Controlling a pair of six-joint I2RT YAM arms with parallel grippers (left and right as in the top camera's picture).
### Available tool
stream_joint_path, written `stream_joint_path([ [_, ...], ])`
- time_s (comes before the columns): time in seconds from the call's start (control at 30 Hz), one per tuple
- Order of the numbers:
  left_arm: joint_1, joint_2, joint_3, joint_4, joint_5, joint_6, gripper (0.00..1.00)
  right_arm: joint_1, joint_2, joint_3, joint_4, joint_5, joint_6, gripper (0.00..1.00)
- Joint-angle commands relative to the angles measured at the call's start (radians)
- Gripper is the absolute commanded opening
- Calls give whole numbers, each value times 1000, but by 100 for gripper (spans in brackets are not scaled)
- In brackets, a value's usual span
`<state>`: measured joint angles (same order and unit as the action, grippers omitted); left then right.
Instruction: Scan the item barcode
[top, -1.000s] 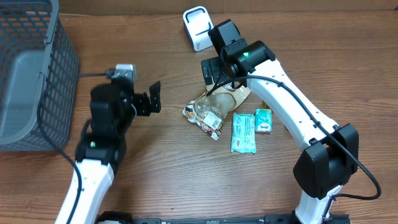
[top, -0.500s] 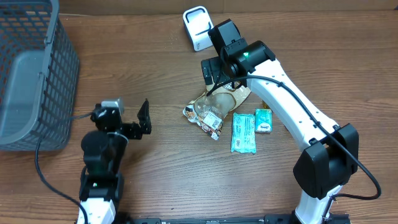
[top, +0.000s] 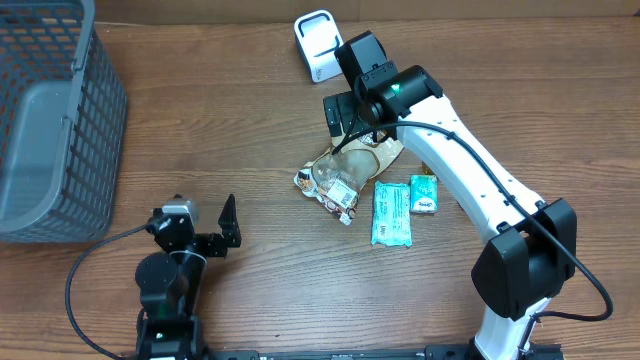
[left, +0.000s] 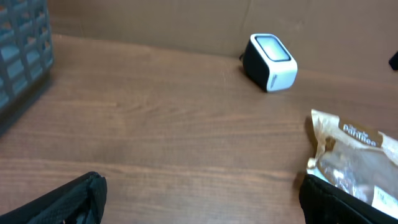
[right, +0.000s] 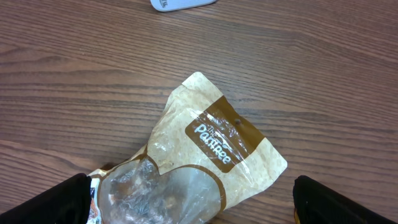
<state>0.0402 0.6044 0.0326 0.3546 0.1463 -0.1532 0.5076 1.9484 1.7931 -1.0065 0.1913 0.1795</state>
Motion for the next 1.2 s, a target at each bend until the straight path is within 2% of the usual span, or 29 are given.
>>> stream_joint_path([
  [0.0,7,-96,-28,-49,-7,14,100,3,-6,0,6,10,3,100],
  [0.2,8,-328,-28,-234,-8,27,100,3,-6,0,6,10,3,100],
  [0.43,13,-490,-28,-416,-26,44,100,3,-6,0,6,10,3,100],
  [0.7,13,-600,-28,-425,-30,151,100,3,-6,0,7,10,3,100],
  [1.17,13,-601,-28,-422,-30,151,100,3,-6,0,6,10,3,100],
])
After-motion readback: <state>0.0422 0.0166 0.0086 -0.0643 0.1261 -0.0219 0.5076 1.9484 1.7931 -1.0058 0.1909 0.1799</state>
